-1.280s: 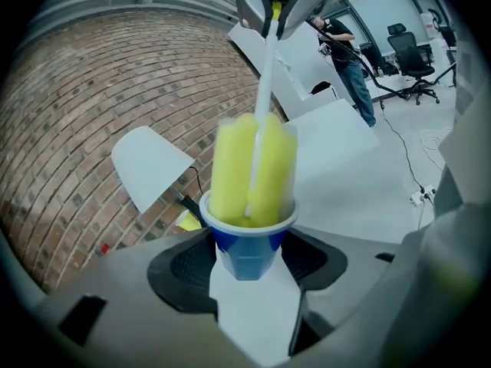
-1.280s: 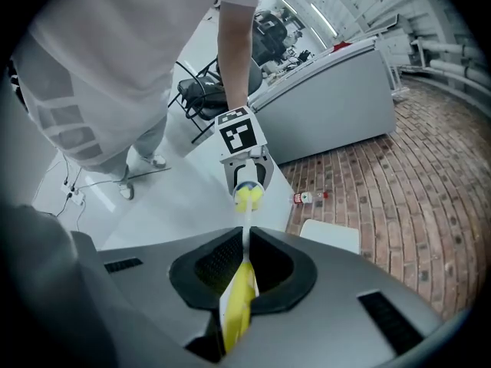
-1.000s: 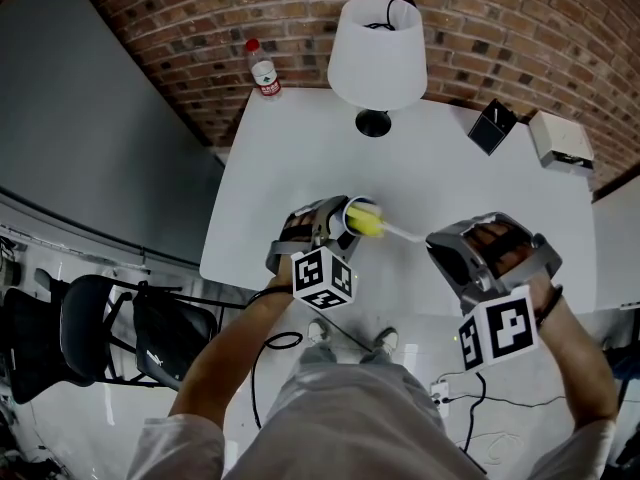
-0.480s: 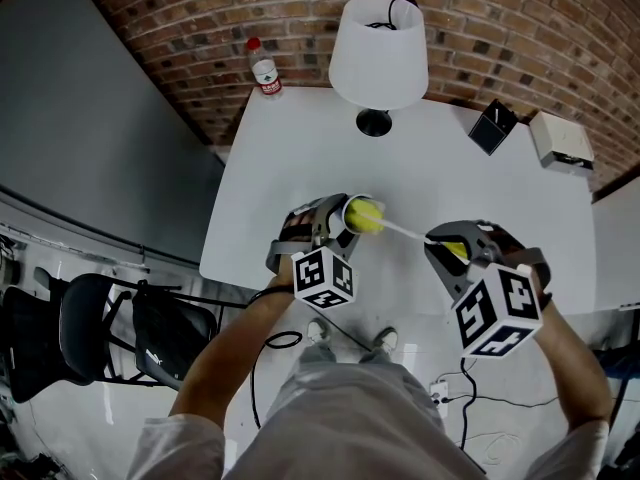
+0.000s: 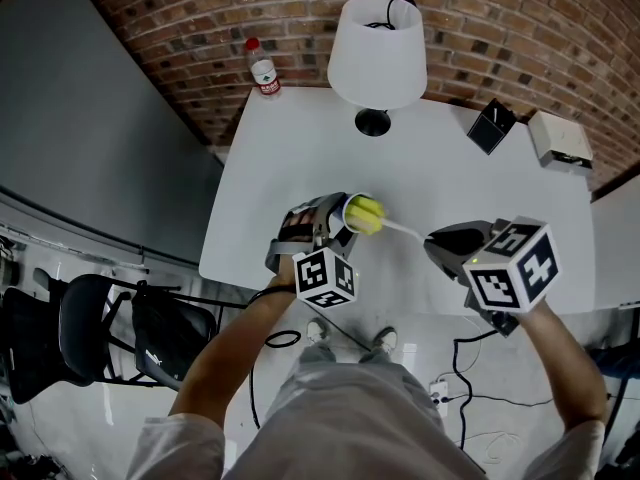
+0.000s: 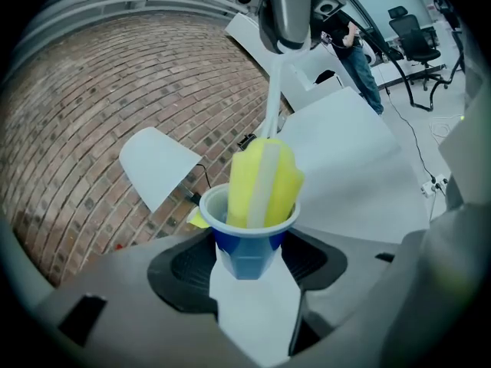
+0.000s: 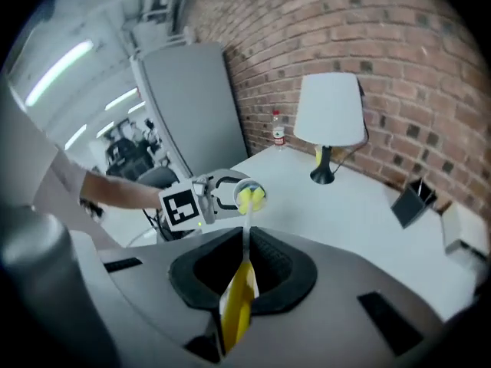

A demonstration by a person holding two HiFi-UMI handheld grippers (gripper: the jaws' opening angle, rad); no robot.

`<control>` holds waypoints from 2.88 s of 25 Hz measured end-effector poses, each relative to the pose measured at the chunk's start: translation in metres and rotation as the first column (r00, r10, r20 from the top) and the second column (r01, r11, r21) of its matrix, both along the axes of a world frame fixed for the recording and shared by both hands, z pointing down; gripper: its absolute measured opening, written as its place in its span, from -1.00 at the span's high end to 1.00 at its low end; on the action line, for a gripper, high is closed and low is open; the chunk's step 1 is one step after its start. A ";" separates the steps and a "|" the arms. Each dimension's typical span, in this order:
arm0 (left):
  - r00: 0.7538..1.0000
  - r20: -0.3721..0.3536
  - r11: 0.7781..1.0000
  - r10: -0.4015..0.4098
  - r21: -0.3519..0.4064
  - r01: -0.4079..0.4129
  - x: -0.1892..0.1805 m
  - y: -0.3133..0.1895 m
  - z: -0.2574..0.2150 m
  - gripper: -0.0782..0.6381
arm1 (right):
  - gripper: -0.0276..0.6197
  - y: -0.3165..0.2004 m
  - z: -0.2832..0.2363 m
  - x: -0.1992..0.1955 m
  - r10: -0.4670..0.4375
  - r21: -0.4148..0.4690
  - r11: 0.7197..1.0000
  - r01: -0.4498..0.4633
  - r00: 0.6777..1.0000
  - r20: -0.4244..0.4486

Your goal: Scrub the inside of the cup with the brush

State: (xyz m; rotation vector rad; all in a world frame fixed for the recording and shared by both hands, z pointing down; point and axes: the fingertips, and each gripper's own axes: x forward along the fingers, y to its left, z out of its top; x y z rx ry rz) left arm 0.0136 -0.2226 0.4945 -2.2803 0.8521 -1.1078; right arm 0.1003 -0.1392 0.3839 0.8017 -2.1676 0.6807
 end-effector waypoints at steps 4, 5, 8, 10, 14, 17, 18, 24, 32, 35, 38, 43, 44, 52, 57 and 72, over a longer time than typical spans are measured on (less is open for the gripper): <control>1.000 -0.003 1.000 -0.009 -0.005 0.009 -0.002 0.000 0.001 0.01 | 0.83 0.000 0.004 0.006 0.185 -0.201 0.969 -0.144 0.961 0.204; 1.000 -0.004 1.000 -0.010 -0.006 0.010 -0.003 -0.001 0.001 0.01 | 0.83 0.001 0.005 0.007 0.202 -0.220 0.963 -0.153 0.955 0.219; 1.000 -0.011 1.000 -0.010 -0.011 0.010 -0.002 -0.001 0.001 0.01 | 0.83 -0.001 0.004 0.010 0.202 -0.206 0.966 -0.157 0.955 0.218; 1.000 -0.022 1.000 -0.015 -0.022 0.015 -0.001 -0.002 0.002 0.01 | 0.83 -0.003 0.001 0.012 0.195 -0.188 0.970 -0.156 0.957 0.214; 0.998 -0.057 0.998 -0.039 -0.058 0.036 -0.001 -0.004 0.006 0.01 | 0.83 -0.003 -0.004 0.018 0.196 -0.175 0.972 -0.160 0.957 0.213; 0.994 -0.095 0.994 -0.063 -0.093 0.054 -0.001 -0.004 0.010 0.01 | 0.83 -0.003 -0.010 0.022 0.196 -0.144 0.975 -0.167 0.957 0.213; 0.991 -0.112 0.992 -0.072 -0.111 0.060 0.000 -0.004 0.012 0.01 | 0.83 -0.002 -0.012 0.023 0.198 -0.139 0.975 -0.171 0.957 0.213; 0.964 -0.223 0.965 -0.143 -0.249 0.086 0.008 -0.001 0.026 0.01 | 0.83 0.002 -0.023 0.036 0.193 -0.064 0.981 -0.184 0.958 0.213; 0.926 -0.315 0.920 -0.209 -0.385 0.077 0.034 0.007 0.050 0.01 | 0.83 -0.004 -0.013 0.059 0.255 0.023 0.962 -0.273 0.922 0.292; 0.914 -0.330 0.903 -0.235 -0.423 0.079 0.041 0.007 0.058 0.01 | 0.83 -0.009 -0.006 0.068 0.285 0.053 0.948 -0.315 0.911 0.299; 0.905 -0.343 0.892 -0.253 -0.445 0.081 0.050 0.008 0.065 0.01 | 0.83 -0.013 -0.002 0.073 0.303 0.091 0.934 -0.346 0.899 0.316; 0.890 -0.362 0.877 -0.277 -0.474 0.080 0.063 0.006 0.072 0.01 | 0.83 -0.017 0.011 0.074 0.270 0.183 0.922 -0.340 0.907 0.323; 0.889 -0.362 0.875 -0.280 -0.478 0.080 0.065 0.006 0.074 0.01 | 0.83 -0.017 0.013 0.073 0.261 0.199 0.921 -0.335 0.910 0.321; 0.876 -0.359 0.854 -0.322 -0.509 0.105 0.076 0.009 0.088 0.01 | 0.83 -0.020 0.027 0.067 0.223 0.216 0.926 -0.309 0.911 0.348; 0.863 -0.345 0.836 -0.369 -0.528 0.146 0.072 0.014 0.093 0.01 | 0.83 -0.020 0.031 0.068 0.193 0.216 0.935 -0.282 0.914 0.357; 0.752 -0.358 0.773 -0.554 -0.556 0.305 0.032 0.049 0.065 0.01 | 0.83 -0.005 0.045 0.053 0.170 0.261 0.928 -0.265 0.927 0.336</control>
